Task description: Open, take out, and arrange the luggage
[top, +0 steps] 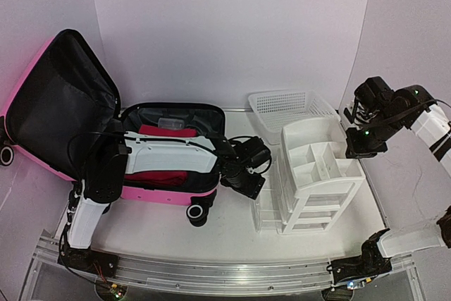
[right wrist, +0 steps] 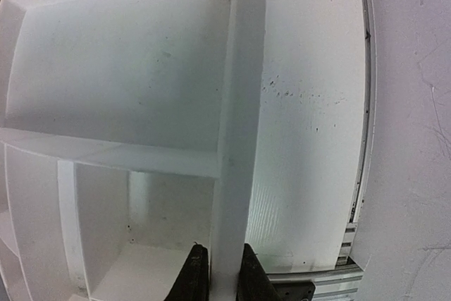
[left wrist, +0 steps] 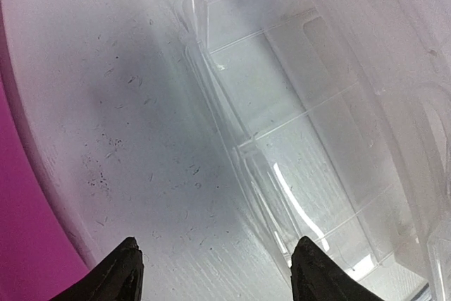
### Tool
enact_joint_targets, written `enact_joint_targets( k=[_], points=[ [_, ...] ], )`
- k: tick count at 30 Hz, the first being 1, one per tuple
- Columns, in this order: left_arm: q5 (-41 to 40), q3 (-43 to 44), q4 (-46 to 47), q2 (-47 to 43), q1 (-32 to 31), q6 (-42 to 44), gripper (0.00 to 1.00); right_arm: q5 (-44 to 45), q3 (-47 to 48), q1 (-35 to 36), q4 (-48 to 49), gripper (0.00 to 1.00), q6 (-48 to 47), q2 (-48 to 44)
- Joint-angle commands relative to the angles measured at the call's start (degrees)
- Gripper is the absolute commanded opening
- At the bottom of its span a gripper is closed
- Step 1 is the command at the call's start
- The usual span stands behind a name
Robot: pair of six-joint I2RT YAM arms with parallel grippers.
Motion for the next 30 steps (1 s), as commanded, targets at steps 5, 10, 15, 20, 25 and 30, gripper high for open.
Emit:
enact_joint_targets(
  k=[5,10,15,20,25,30],
  points=[
    [-5.97,-1.71,-9.17,-4.39,1.54,3.28,0.71,14.36,-0.25,-0.75,-6.38,0.06,-0.35,-3.06],
    [-4.42,-0.43,-9.19,-4.43,1.62,3.92,0.72,9.97,-0.55,-0.72,-5.81,0.06,-2.41,-2.97],
    [-0.47,2.4,-9.05,-7.27,1.83,6.78,0.77,6.53,-1.05,-0.72,-4.39,0.09,-2.61,-2.54],
    [1.81,3.55,-6.45,-16.03,3.57,14.39,0.88,5.79,-1.47,-0.74,-3.55,0.11,-3.01,-2.79],
    [5.18,-1.69,-2.52,-25.07,11.88,19.36,0.95,5.29,-1.75,-0.72,-3.35,0.13,-3.24,-2.97],
    [7.5,-3.09,-3.65,-27.58,24.99,21.27,0.99,4.79,-2.06,-0.72,-2.98,0.13,-3.46,-3.25]
  ],
)
